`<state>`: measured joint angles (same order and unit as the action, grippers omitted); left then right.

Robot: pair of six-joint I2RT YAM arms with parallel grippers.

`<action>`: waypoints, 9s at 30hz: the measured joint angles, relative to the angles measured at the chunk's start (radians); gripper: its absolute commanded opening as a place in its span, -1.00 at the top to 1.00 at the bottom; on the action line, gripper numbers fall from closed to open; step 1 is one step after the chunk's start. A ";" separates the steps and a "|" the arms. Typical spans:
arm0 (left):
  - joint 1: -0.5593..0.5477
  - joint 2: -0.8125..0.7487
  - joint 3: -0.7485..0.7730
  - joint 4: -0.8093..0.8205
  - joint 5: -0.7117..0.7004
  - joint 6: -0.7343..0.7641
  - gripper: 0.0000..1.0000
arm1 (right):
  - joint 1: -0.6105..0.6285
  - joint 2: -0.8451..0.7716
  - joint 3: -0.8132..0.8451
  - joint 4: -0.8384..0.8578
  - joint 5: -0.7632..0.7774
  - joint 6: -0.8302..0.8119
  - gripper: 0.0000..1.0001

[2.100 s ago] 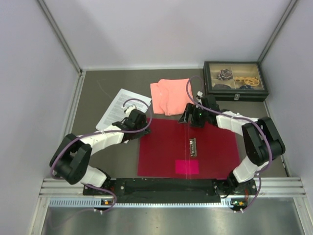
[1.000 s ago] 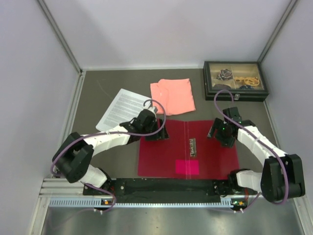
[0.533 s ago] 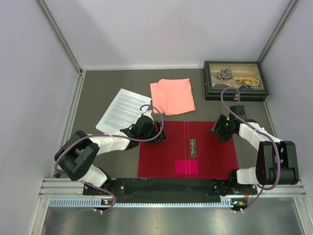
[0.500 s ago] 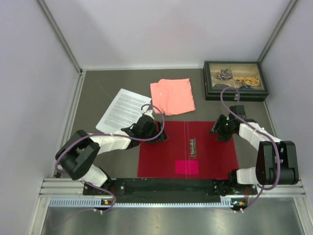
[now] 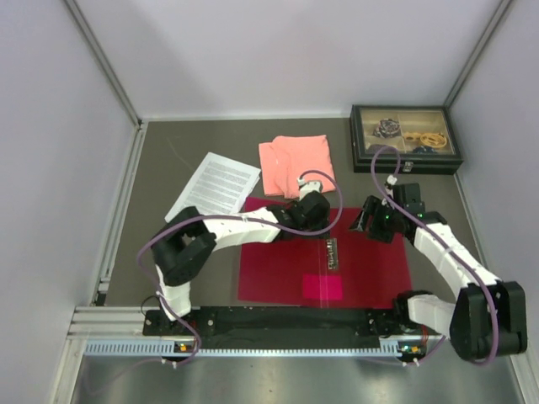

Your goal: Put the files into the folder

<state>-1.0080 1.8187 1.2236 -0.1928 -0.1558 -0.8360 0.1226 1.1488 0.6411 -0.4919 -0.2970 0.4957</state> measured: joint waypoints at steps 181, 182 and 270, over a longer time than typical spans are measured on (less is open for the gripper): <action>-0.064 -0.046 -0.358 0.309 -0.041 -0.156 1.00 | 0.457 0.225 -0.007 0.074 0.074 0.317 1.00; -0.064 -0.046 -0.360 0.312 -0.040 -0.156 1.00 | 0.457 0.226 -0.005 0.072 0.074 0.314 1.00; -0.008 0.157 0.086 -0.127 -0.166 -0.158 0.54 | 0.280 0.130 -0.242 0.442 -0.203 0.159 0.53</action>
<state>-1.0161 1.9755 1.3098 -0.3199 -0.3218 -0.9939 0.4023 1.2789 0.3992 -0.0498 -0.4999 0.6544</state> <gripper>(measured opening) 0.299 0.238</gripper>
